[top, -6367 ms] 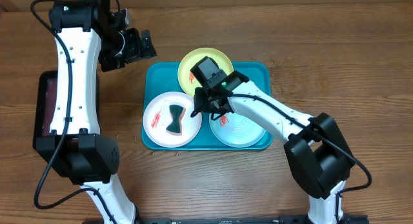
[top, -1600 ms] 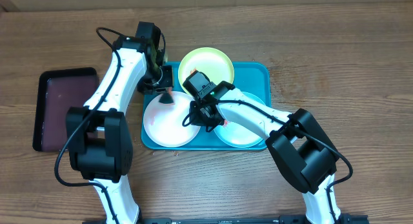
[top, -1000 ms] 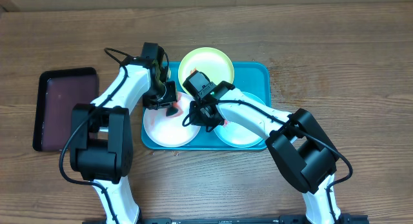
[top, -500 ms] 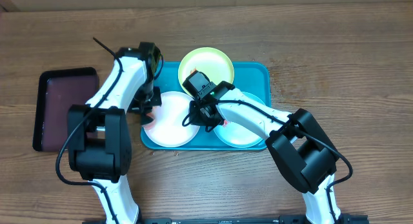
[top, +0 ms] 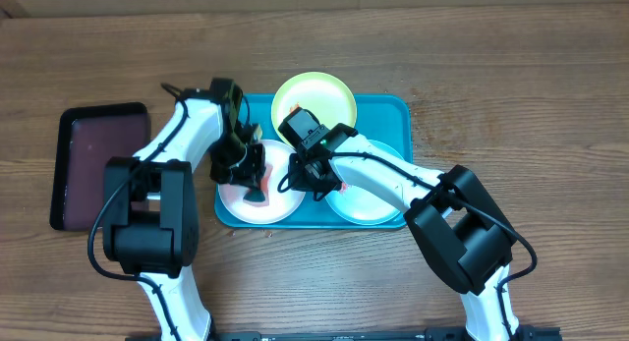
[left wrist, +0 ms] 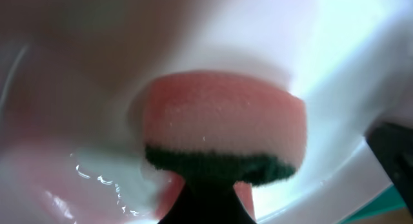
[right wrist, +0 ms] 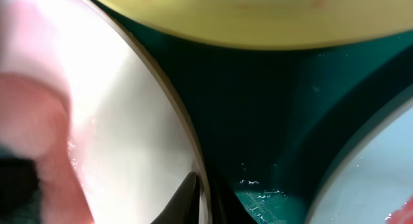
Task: Clean dirty plates on tray and stack at the side
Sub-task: 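Scrub the white plate's red stain with the sponge in the left gripper, then lift the white plate with the right gripper and move the sponge left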
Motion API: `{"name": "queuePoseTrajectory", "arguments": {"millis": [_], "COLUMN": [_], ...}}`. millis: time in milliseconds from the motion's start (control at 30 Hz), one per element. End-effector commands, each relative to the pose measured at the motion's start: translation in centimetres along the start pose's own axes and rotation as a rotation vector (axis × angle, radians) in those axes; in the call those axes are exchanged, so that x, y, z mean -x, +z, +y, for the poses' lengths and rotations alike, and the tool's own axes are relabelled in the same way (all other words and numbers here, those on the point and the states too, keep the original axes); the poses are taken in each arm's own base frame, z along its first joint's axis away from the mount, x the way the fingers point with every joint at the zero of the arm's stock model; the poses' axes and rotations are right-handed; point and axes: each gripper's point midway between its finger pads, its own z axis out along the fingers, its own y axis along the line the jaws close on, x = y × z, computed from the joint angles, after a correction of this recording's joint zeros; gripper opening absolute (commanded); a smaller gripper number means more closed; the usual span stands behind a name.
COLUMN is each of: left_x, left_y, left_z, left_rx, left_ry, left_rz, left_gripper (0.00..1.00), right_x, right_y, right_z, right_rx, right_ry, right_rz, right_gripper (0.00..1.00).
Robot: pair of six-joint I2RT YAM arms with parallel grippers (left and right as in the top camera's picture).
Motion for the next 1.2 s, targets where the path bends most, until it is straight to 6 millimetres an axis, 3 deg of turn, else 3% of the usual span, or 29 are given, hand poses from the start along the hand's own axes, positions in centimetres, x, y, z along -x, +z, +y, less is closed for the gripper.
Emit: {"name": "queuePoseTrajectory", "arguments": {"millis": [0, 133, 300, 433, 633, 733, 833, 1033, 1100, 1167], "left_x": [-1.4, -1.7, -0.6, 2.1, 6.1, 7.6, 7.8, 6.3, 5.3, 4.7], "left_y": [1.8, -0.7, -5.4, -8.5, -13.3, -16.8, -18.7, -19.8, -20.3, -20.6], "left_z": [3.5, 8.6, 11.0, 10.3, 6.7, 5.3, 6.1, 12.3, 15.3, 17.2], "left_rx": [0.170, 0.500, 0.714, 0.705, 0.503, 0.316, 0.197, 0.107, 0.102, 0.101], "left_ry": [-0.090, -0.265, -0.368, -0.376, -0.384, -0.394, -0.431, -0.603, -0.680, -0.728], "left_rz": [0.032, -0.016, -0.111, -0.219, -0.390, -0.470, -0.504, -0.489, -0.492, -0.498], "left_gripper": [0.04, 0.04, 0.04, 0.04, 0.04, 0.04, 0.04, 0.04, 0.04, 0.04], "right_x": [0.0, 0.0, 0.1, 0.5, 2.1, 3.9, 6.0, 10.4, 11.8, 12.1], "right_y": [1.4, 1.4, 1.4, 1.2, -0.4, -3.3, -6.5, -15.1, -19.5, -21.2], "right_z": [-1.6, -1.7, -1.8, -1.7, 0.2, 2.6, 4.0, 4.5, 5.1, 5.8], "right_rx": [-0.054, -0.055, -0.062, -0.065, -0.025, 0.013, -0.015, -0.276, -0.458, -0.580], "right_ry": [0.009, 0.010, 0.009, 0.003, -0.081, -0.175, -0.255, -0.426, -0.556, -0.672], "right_rz": [0.011, 0.011, 0.006, -0.010, -0.052, -0.102, -0.191, -0.460, -0.609, -0.668], "right_gripper": [0.09, 0.09, 0.09, 0.04, 0.04, 0.04, 0.04, 0.04, 0.04, 0.04]}}
